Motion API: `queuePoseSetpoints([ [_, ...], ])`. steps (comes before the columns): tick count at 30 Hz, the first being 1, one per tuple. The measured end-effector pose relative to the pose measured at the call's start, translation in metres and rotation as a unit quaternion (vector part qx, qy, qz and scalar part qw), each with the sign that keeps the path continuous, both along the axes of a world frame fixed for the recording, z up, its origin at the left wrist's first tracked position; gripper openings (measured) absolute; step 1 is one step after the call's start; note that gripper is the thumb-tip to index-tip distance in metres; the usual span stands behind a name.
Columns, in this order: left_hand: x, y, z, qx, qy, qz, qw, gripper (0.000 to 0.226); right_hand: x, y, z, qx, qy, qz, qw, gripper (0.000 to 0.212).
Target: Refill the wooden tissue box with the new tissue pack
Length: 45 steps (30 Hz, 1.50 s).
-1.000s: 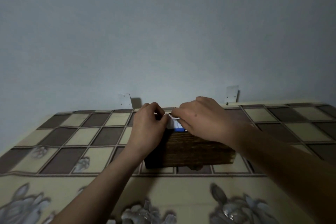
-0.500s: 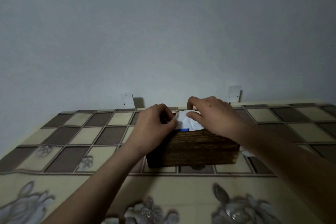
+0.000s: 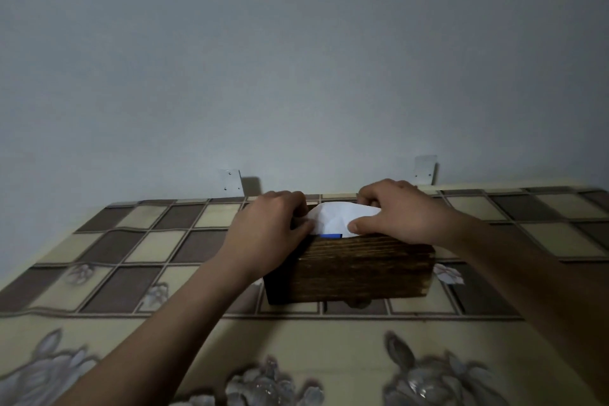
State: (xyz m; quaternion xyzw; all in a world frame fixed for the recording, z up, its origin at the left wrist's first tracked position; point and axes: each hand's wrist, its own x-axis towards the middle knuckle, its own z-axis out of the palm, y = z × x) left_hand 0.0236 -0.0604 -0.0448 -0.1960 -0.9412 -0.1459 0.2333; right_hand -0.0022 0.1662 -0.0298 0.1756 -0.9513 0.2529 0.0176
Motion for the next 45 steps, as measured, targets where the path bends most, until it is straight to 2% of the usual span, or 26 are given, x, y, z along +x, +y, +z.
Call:
queuePoseSetpoints([
  [4, 0.003, 0.006, -0.001, -0.02, 0.043, 0.004, 0.999, 0.012, 0.003, 0.0, -0.004, -0.008, 0.029, 0.005, 1.0, 0.018],
  [9, 0.002, 0.01, -0.004, -0.022, 0.053, 0.037, 0.998, 0.017, 0.003, 0.001, -0.008, -0.016, 0.051, -0.013, 0.998, 0.014],
  [17, -0.002, 0.012, -0.007, 0.031, 0.032, 0.062, 0.997, 0.019, 0.002, 0.002, -0.011, -0.046, 0.074, -0.039, 0.995, 0.015],
  [28, -0.003, 0.012, -0.011, 0.014, 0.017, 0.11, 0.994, 0.017, 0.003, 0.007, -0.016, -0.004, 0.099, -0.081, 0.992, 0.02],
  [37, -0.004, 0.01, -0.009, 0.051, -0.007, 0.103, 0.993, 0.023, 0.01, 0.009, -0.014, -0.059, 0.09, -0.099, 0.989, 0.026],
  [39, -0.004, 0.008, -0.009, 0.069, -0.012, 0.096, 0.993, 0.023, 0.01, 0.013, -0.012, -0.081, 0.083, -0.111, 0.987, 0.029],
  [43, -0.004, 0.004, -0.003, 0.173, -0.07, 0.062, 0.98, 0.032, 0.013, 0.015, -0.004, -0.14, 0.085, -0.125, 0.979, 0.041],
  [45, -0.003, 0.003, 0.007, 0.258, -0.08, 0.026, 0.962, 0.035, 0.014, 0.016, 0.007, -0.241, 0.069, -0.125, 0.96, 0.046],
])
